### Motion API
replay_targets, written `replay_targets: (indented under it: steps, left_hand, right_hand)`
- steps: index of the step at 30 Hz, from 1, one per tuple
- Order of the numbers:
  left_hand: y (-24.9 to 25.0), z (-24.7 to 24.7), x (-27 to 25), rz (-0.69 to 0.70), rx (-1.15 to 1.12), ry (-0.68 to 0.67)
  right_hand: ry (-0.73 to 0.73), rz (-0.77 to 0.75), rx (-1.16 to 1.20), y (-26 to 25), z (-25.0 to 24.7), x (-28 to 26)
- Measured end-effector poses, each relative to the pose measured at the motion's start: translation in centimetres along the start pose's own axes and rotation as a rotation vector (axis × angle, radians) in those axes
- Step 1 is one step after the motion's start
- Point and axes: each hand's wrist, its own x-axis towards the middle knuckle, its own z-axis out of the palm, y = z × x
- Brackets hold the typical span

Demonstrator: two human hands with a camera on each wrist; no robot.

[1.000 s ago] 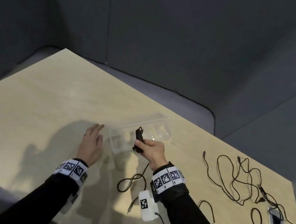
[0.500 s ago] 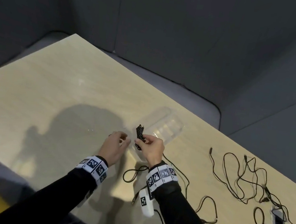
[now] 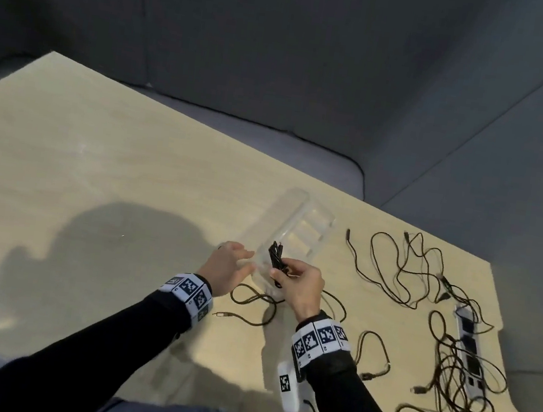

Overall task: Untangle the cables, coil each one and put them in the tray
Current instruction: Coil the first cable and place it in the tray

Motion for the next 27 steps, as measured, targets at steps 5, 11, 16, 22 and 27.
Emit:
replay_targets:
  steps: [5, 11, 16, 22, 27]
  left_hand:
    - [1.1, 1.3, 0.1, 0.159, 0.039, 0.070]
    - [0.5, 2.4, 0.0, 0.186, 0.076, 0.048]
    - [0.5, 3.0, -0.1, 0.158, 0.128, -0.036]
    - [2.6, 2.1, -0.7, 0.600, 0.500, 0.172]
    - [3.3, 2.6, -0.8, 0.733, 0.700, 0.153]
  right_hand:
    - [0.044, -0.084, -0.281, 1.5, -1.1, -0.1]
    - [0.020, -0.202, -0.864, 0.7, -1.8, -0.1]
    - [-0.171, -0.107, -0.915, -0.6, -1.4, 1.3]
    - [-0.349, -0.124, -0.888, -0.4, -1.9, 3.1]
    - [-0.279, -0.217, -0.706, 2.4, -2.8, 3.0]
